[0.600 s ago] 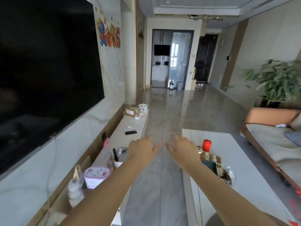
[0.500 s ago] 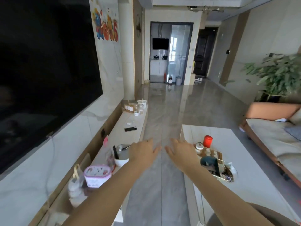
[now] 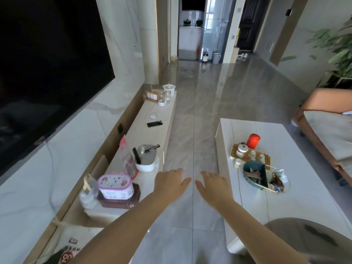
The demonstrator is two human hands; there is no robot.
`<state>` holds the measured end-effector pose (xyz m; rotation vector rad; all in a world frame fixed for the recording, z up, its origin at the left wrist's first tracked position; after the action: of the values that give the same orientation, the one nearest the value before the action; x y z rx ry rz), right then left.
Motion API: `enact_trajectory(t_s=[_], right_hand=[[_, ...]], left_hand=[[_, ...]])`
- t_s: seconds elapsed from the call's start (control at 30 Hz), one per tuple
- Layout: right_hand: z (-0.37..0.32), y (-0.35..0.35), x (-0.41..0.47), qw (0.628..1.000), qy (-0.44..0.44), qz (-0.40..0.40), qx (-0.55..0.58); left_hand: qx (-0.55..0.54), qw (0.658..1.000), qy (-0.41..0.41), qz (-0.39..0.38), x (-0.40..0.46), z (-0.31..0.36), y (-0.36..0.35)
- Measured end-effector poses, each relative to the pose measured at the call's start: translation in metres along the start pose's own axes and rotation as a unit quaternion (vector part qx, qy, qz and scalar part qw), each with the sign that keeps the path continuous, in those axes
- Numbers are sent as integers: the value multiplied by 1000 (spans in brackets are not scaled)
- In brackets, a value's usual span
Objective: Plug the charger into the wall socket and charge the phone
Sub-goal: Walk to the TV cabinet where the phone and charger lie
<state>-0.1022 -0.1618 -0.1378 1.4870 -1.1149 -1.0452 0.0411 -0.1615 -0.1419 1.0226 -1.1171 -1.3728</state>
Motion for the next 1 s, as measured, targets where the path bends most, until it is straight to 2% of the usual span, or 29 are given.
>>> enact_trajectory(t_s=[0.13, 0.4, 0.67, 0.8, 1.0], right_hand=[[15, -26, 28, 999, 14, -37, 7], [60, -76, 80, 993, 16, -117, 28], [87, -91, 122, 989, 19, -144, 28], [96, -99, 150, 989, 10, -145, 33], [94, -106, 208, 989, -9, -145, 31]], left_hand=[[-15, 999, 31, -38, 28, -5, -27], [-120, 979, 127, -106, 65, -1, -91], [-156, 954, 205, -155, 92, -9, -124], [-156, 948, 210, -181, 124, -21, -133], [-124, 957, 174, -195, 185, -51, -138]])
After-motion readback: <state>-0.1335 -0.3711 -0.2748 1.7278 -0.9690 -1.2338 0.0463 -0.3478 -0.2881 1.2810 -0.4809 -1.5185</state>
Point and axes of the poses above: each hand's wrist, its own x-axis towards the middle knuckle, its own y-axis out of the back of the hand, z = x × y, the point moved 6 cm from there along x, towards the middle knuckle, and after that the axes turned 2 degrees about -x, right-handed, at the moved point
